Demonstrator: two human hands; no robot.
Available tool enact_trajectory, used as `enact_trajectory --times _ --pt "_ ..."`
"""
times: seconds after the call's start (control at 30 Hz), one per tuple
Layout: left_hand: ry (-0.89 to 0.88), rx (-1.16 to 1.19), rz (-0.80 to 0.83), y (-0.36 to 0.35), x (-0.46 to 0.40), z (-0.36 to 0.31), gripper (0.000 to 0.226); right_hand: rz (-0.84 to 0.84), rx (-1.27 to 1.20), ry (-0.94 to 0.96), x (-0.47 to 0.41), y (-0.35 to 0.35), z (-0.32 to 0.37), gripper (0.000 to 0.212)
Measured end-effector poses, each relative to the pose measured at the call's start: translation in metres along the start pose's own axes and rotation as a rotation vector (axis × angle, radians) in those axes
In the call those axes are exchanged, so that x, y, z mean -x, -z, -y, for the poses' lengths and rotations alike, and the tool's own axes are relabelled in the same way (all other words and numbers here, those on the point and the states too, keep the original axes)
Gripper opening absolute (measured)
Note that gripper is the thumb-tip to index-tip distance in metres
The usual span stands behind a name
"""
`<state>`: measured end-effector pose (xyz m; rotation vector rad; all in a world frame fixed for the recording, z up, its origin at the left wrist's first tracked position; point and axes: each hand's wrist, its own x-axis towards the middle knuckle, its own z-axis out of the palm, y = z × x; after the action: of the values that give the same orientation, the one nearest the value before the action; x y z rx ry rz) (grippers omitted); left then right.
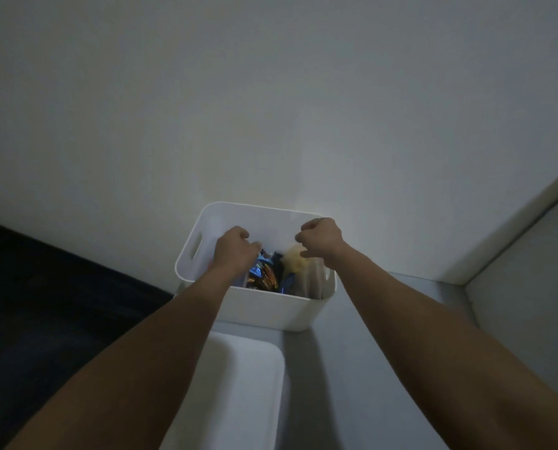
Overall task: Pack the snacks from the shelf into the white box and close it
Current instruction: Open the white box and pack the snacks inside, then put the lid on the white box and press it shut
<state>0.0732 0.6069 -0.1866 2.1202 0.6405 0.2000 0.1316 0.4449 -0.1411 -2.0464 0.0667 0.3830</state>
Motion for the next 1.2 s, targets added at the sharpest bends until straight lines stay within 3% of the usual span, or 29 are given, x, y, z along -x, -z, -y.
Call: enact_trajectory --times 0.13,0.37,0.53,0.67,0.77,0.93,1.0,1.1,1.2 --pt "-0.011 0.098 -0.053 0.015 0.006 0.015 0.020 0.110 -0.047 -0.018 0.018 0.002 -0.010 0.009" --pt "-0.112 -0.003 -0.126 0.038 0.044 0.049 0.041 0.409 0.141 -0.064 0.061 -0.002 -0.025 0.016" --pt "-0.091 -0.061 -0.186 0.051 0.073 0.088 0.051 0.515 0.267 -0.120 0.079 -0.024 -0.047 0.022" --pt "0.016 -0.144 -0.095 0.060 0.089 0.130 0.036 0.529 0.339 -0.176 0.091 -0.049 -0.071 0.027" --pt "-0.015 -0.380 -0.031 0.065 0.094 0.167 0.014 0.532 0.370 -0.222 0.104 -0.070 -0.091 0.032" --pt "0.363 -0.434 0.086 0.075 0.106 0.216 0.054 0.465 0.296 -0.379 0.125 -0.099 -0.127 0.027" --pt "0.410 -0.440 0.105 0.080 0.109 0.224 0.061 0.497 0.287 -0.387 0.134 -0.102 -0.130 0.038" --pt "0.478 -0.417 0.160 0.085 0.110 0.234 0.066 0.407 0.282 -0.383 0.136 -0.111 -0.142 0.008" --pt "0.506 -0.358 0.211 0.084 0.111 0.237 0.063 0.410 0.392 -0.354 0.136 -0.121 -0.147 0.024"
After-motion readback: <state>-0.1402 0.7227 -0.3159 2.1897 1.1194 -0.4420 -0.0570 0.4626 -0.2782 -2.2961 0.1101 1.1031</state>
